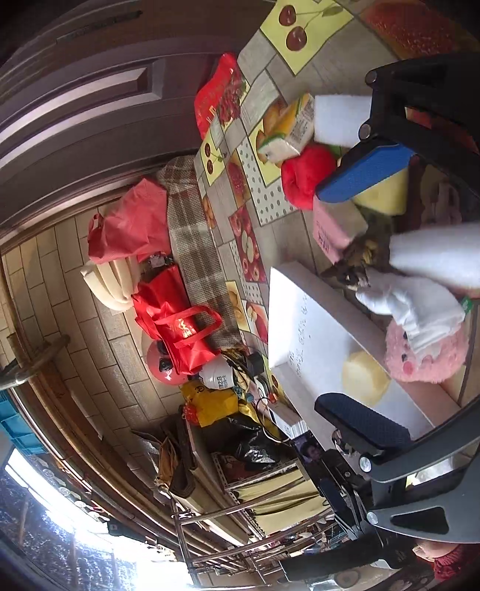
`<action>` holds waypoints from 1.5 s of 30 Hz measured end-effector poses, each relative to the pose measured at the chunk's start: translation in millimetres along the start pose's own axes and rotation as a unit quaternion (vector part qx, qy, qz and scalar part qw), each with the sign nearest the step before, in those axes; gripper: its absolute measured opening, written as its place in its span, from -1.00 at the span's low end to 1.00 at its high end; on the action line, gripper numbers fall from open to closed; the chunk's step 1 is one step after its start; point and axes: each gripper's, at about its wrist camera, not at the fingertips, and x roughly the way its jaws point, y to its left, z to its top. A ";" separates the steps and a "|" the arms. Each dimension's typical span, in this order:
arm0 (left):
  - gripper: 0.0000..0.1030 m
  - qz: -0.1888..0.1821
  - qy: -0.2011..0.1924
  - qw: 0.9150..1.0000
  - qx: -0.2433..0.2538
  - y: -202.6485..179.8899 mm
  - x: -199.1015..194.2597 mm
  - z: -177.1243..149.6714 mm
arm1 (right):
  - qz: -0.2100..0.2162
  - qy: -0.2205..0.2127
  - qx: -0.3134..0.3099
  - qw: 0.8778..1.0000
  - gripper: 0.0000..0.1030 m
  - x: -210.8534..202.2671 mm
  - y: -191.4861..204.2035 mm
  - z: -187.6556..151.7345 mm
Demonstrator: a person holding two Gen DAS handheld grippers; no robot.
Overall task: Organize soft objects
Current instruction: 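Open the left tool to drop the cloth while the right tool drops the sponge in the box, then grasp the white glove with the left tool while the right tool grasps the white foam sheet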
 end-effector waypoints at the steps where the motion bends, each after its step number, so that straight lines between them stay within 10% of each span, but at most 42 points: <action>1: 0.99 -0.017 0.002 1.000 0.013 -11.0 -2.4 -1.0 | -0.018 -0.003 0.002 1.000 1.00 -2.7 -13.4 3.4; 6: 0.99 -0.111 0.036 0.991 0.060 -64.8 -8.7 -5.9 | -0.061 0.018 0.053 0.997 1.00 -7.3 -74.3 11.5; 15: 0.99 -0.142 0.071 0.984 0.076 -87.6 -3.3 -9.2 | 0.071 0.084 -0.079 0.991 0.99 -29.0 -34.4 -1.1; 25: 0.98 -0.170 0.086 0.971 0.142 -123.7 -1.2 -13.8 | -0.058 0.168 -0.045 0.983 0.74 17.5 -85.6 1.6; 29: 0.41 -0.173 0.119 0.968 0.135 -135.9 18.8 -12.8 | -0.076 0.202 -0.029 0.976 0.53 43.6 -97.0 -0.7; 38: 0.32 -0.149 0.166 0.963 0.154 -162.1 48.0 -17.1 | -0.097 0.246 -0.042 0.964 0.49 79.6 -85.1 -6.5; 42: -0.23 -0.181 0.146 0.961 0.150 -159.9 34.9 -16.7 | -0.103 0.250 -0.051 0.961 0.22 70.9 -93.8 -5.8; 45: -0.29 -0.214 0.126 0.958 0.145 -160.0 19.4 -15.4 | -0.111 0.246 -0.044 0.962 0.10 58.9 -110.0 -2.5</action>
